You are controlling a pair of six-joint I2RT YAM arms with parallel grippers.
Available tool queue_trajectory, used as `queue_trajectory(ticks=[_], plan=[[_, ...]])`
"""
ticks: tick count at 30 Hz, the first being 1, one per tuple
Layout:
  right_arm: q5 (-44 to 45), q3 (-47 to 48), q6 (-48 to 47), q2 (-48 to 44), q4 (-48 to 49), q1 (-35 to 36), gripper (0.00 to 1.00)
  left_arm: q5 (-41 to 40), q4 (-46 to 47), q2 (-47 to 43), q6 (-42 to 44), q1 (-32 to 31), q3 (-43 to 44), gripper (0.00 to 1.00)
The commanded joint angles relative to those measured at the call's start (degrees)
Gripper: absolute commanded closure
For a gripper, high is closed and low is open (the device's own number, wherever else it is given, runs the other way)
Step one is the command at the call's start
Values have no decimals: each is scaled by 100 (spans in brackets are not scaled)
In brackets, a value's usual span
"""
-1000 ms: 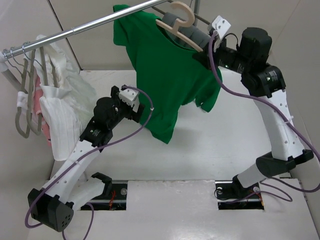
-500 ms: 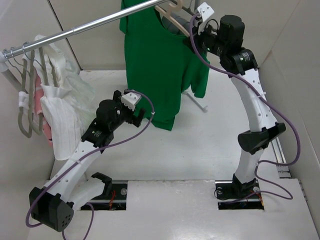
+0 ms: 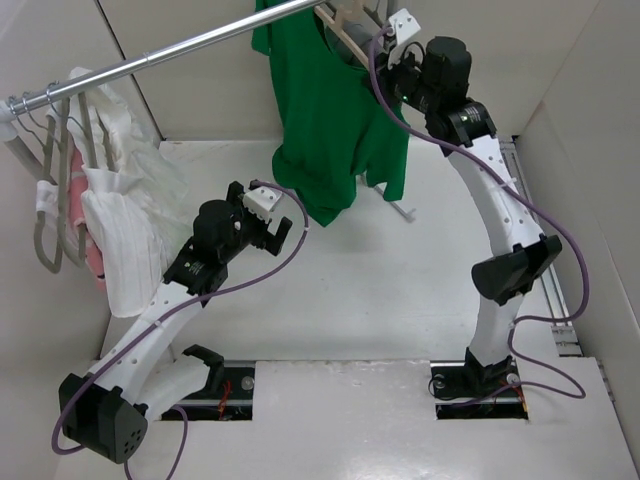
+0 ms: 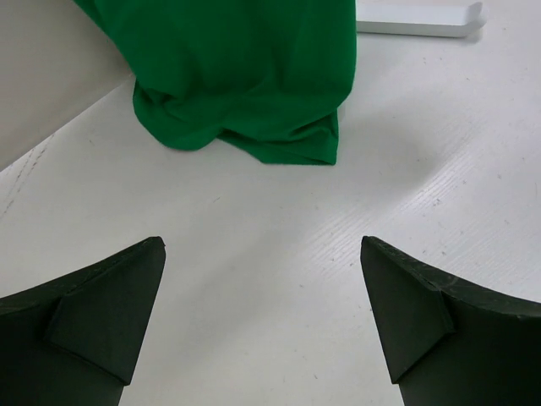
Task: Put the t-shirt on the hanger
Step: Hang the hanger with tshirt onto the clothesline
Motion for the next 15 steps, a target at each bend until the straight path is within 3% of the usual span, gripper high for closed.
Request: queue_trajectory(ticks=[1, 4, 6, 9, 10, 12, 15], plan=[[226, -305, 141, 22, 574, 57, 100, 88, 212, -69, 46, -7, -63, 0], [226, -551, 141, -118, 574, 109, 98, 140, 212, -69, 46, -7, -63, 0], [147, -813, 141, -319, 635, 110, 89, 141, 212, -69, 46, -7, -63, 0], [94, -1287, -130, -740, 767, 162, 61, 194, 212, -69, 46, -7, -115, 0], [94, -1412, -219, -873, 767, 232, 47, 254, 212, -69, 46, -7, -116, 0], [251, -1684, -412, -1145, 767, 302, 0, 255, 265, -69, 46, -7, -247, 0], [909, -2220, -755, -1796, 583, 513, 0, 308, 413, -69, 46, -7, -632, 0]])
